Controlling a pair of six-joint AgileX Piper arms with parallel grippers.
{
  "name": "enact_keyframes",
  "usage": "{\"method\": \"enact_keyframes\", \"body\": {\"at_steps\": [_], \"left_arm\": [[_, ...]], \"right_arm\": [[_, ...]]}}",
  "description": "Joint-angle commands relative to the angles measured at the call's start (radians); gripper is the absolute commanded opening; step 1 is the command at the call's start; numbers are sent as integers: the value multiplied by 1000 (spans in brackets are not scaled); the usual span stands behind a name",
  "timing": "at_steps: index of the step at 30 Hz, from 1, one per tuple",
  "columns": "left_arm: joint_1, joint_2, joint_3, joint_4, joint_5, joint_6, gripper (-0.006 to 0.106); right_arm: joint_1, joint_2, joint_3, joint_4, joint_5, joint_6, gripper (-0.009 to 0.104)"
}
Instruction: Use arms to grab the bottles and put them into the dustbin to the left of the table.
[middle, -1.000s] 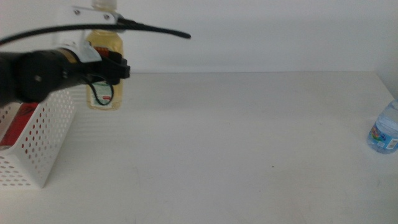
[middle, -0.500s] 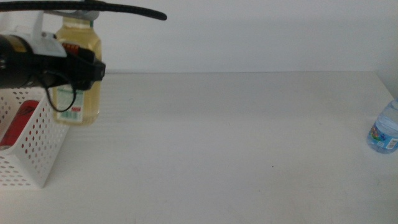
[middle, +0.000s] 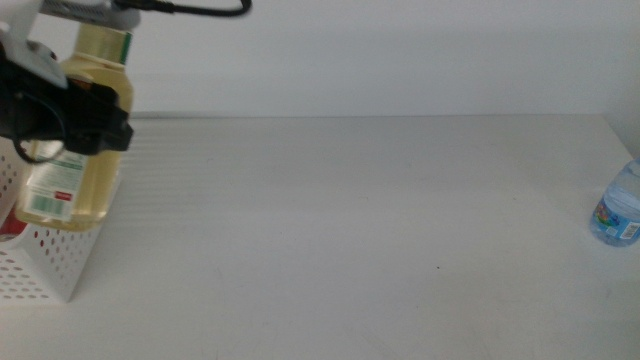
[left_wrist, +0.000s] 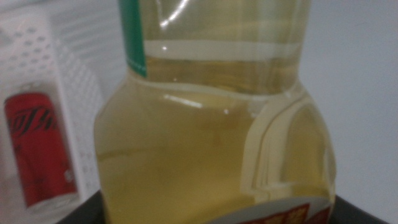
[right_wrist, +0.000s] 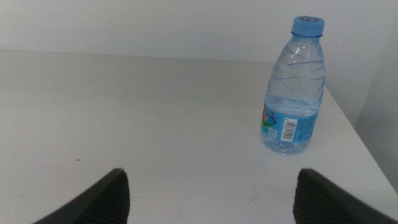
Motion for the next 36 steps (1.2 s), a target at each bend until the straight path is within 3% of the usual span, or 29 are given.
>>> {"method": "enact_keyframes", "body": {"at_steps": [1, 11, 24, 36], "left_arm": [[41, 2, -89, 0, -31, -9, -5], [264, 154, -249, -19, 118, 36, -5], [408, 383, -545, -53, 327, 146, -5], [487, 540, -573, -79, 360, 178, -5]], "right_arm": [[-5, -27, -9, -9, -71, -12, 79], [-5, -27, -9, -9, -71, -12, 79], [-5, -27, -9, -9, -71, -12, 79], [-5, -27, -9, -9, -71, -12, 79]]}}
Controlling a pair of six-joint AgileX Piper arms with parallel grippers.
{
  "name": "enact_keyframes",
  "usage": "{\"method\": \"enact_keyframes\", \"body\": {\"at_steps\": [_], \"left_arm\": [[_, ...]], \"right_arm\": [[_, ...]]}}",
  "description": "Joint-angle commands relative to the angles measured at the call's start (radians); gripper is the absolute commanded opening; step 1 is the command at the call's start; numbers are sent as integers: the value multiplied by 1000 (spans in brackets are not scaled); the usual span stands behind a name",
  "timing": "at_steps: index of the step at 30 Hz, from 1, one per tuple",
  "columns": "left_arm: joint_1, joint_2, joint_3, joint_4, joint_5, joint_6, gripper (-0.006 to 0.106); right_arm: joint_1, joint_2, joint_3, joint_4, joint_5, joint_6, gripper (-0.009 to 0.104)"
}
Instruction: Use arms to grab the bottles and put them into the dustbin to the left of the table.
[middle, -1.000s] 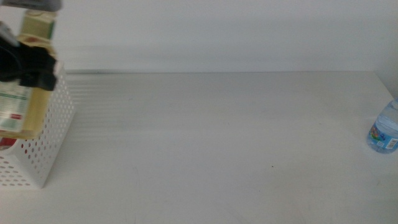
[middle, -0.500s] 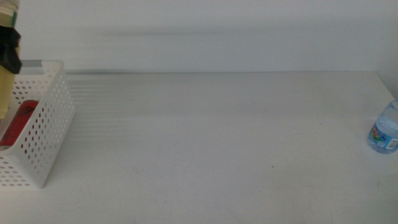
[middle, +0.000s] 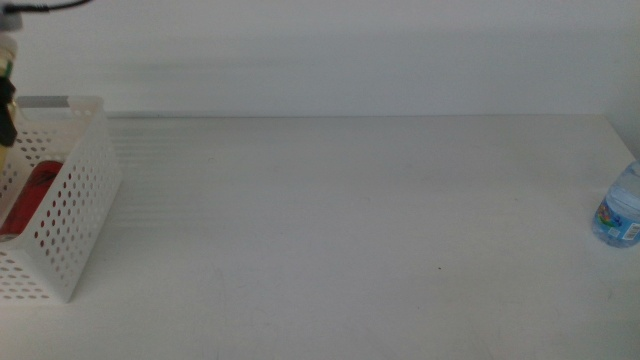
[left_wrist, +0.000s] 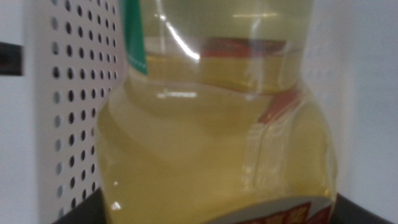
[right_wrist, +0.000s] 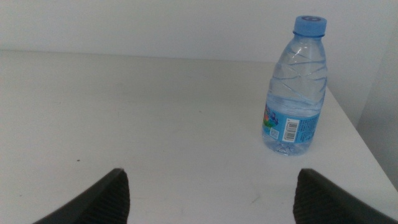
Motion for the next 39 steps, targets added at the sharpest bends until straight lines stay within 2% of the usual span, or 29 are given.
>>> {"method": "enact_keyframes", "body": {"at_steps": [1, 15, 23, 26, 29, 32, 35, 39], "left_arm": [[4, -27, -43, -19, 38, 0, -5], [5, 52, 28, 38, 35, -7, -5], [5, 71, 60, 34, -18, -7, -5], [5, 94, 61, 34, -19, -9, -2], [5, 117, 61, 34, -18, -9, 7], [3, 134, 61, 33, -24, -8, 21], [3, 140, 61, 20, -29, -8, 41], [3, 140, 60, 1, -32, -8, 75]], "right_arm": [[-5, -27, -9, -9, -71, -12, 79], [-5, -27, -9, -9, -71, -12, 79], [-5, -27, -9, -9, -71, -12, 79], [-5, -27, -9, -9, -71, -12, 79], [-5, -27, -9, -9, -71, -12, 79], [-5, -27, -9, -9, -71, -12, 79], [-5, -27, -9, -9, -71, -12, 79], [-5, -27, -9, -9, -71, -12, 79]]}}
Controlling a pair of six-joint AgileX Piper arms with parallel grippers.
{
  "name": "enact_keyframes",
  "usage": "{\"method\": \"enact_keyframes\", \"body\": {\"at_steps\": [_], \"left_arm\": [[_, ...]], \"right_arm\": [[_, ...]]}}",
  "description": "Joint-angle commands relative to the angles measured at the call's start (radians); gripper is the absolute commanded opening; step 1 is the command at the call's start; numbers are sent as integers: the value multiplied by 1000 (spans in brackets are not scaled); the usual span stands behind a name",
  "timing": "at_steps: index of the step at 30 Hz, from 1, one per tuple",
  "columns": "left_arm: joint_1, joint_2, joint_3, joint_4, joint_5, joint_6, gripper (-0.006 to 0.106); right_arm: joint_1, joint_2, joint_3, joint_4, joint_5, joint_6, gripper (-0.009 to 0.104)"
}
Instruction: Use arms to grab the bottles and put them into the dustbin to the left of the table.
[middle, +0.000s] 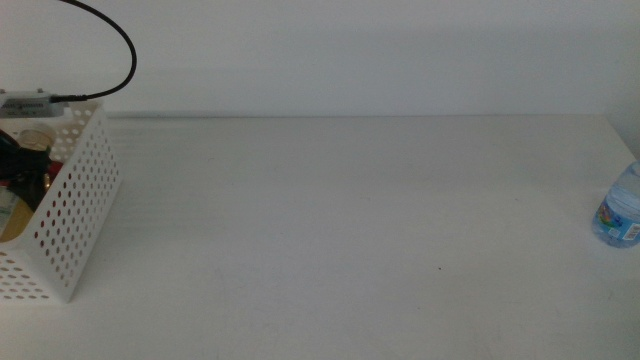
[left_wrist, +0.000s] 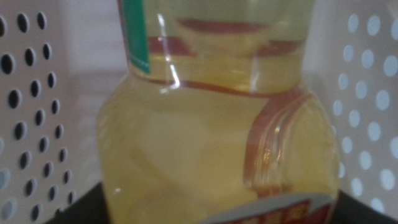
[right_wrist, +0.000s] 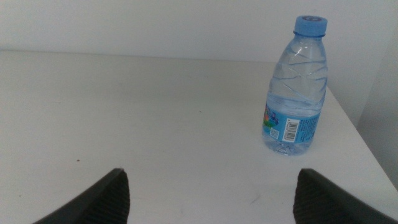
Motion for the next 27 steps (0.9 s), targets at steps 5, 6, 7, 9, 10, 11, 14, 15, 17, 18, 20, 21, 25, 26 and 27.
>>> {"method": "enact_keyframes", "body": {"at_steps": [5, 6, 7, 9, 10, 11, 14, 15, 17, 18, 20, 21, 25, 26, 27], "left_arm": [[-3, -60, -37, -50, 23, -10, 90], [-3, -62, -47, -50, 32, -16, 90], [-3, -67, -58, -51, 40, -27, 90], [-3, -84, -81, -51, 51, -53, 90], [-3, -97, -92, -52, 56, -66, 90], [-3, -113, -100, -52, 59, -76, 90], [-4, -169, -107, -62, 59, -95, 90], [-5, -190, -107, -72, 57, -104, 90], [-15, -227, -107, -89, 62, -112, 90], [-25, -245, -107, -101, 69, -112, 90], [-54, -281, -107, -121, 70, -113, 90], [-68, -300, -107, -124, 53, -120, 90], [-131, -368, -107, -139, 21, -131, 90], [-144, -381, -107, -144, 13, -131, 90], [-160, -397, -107, -148, 7, -131, 90]], "right_arm": [[-5, -27, -9, -9, -71, -12, 79], [-5, -27, -9, -9, -71, -12, 79], [-5, -27, -9, -9, -71, -12, 79], [-5, -27, -9, -9, -71, -12, 79], [-5, -27, -9, -9, -71, -12, 79], [-5, -27, -9, -9, -71, -12, 79], [-5, -27, -9, -9, -71, -12, 79], [-5, -27, -9, -9, -71, -12, 79], [-5, -27, -9, -9, -71, -12, 79], [-5, -27, -9, -9, -71, -12, 79], [-5, -27, -9, -9, -71, -12, 79], [-5, -27, -9, -9, -71, -12, 79], [-5, -27, -9, -9, -71, -12, 79], [-5, -27, -9, -9, -71, -12, 79], [-5, -27, -9, -9, -71, -12, 79]]}}
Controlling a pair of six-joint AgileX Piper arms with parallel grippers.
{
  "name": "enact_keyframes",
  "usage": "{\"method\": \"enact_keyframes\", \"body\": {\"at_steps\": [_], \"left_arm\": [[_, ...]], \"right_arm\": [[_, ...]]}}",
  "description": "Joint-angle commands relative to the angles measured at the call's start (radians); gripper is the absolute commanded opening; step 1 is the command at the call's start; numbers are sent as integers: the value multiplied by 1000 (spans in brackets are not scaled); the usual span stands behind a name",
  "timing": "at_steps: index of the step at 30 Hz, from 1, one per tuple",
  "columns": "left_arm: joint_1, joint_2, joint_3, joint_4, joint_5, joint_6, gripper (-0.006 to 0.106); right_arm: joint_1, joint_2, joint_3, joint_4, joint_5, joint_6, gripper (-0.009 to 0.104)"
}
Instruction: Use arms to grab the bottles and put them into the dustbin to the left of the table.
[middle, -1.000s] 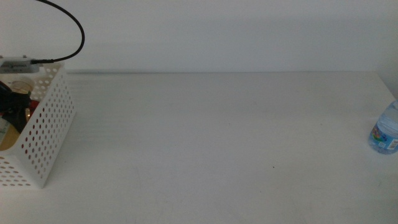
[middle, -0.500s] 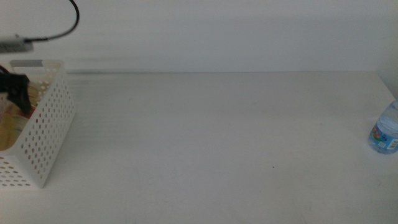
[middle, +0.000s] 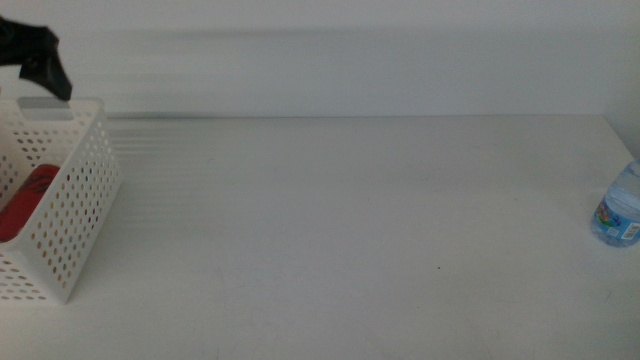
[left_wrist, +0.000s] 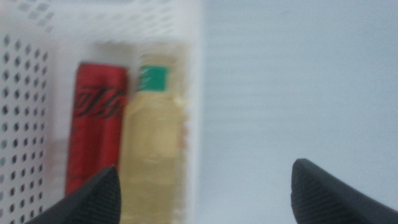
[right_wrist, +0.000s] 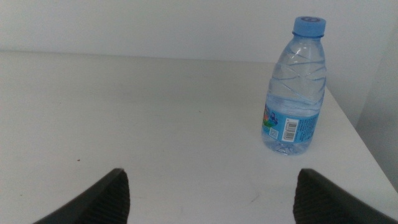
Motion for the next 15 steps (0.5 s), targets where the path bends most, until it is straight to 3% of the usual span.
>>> {"method": "enact_keyframes", "body": {"at_steps": [1, 9, 15], "left_arm": [[-38, -91, -34, -31, 0, -13, 90], [-213, -238, -5, -27, -35, -13, 90], [-399, -421, 256, -18, -391, -13, 90]], "right_arm": [[-5, -27, -9, -9, -71, -12, 79], [-5, -27, -9, -9, -71, -12, 79], [-5, -27, -9, -9, -71, -12, 79]]}}
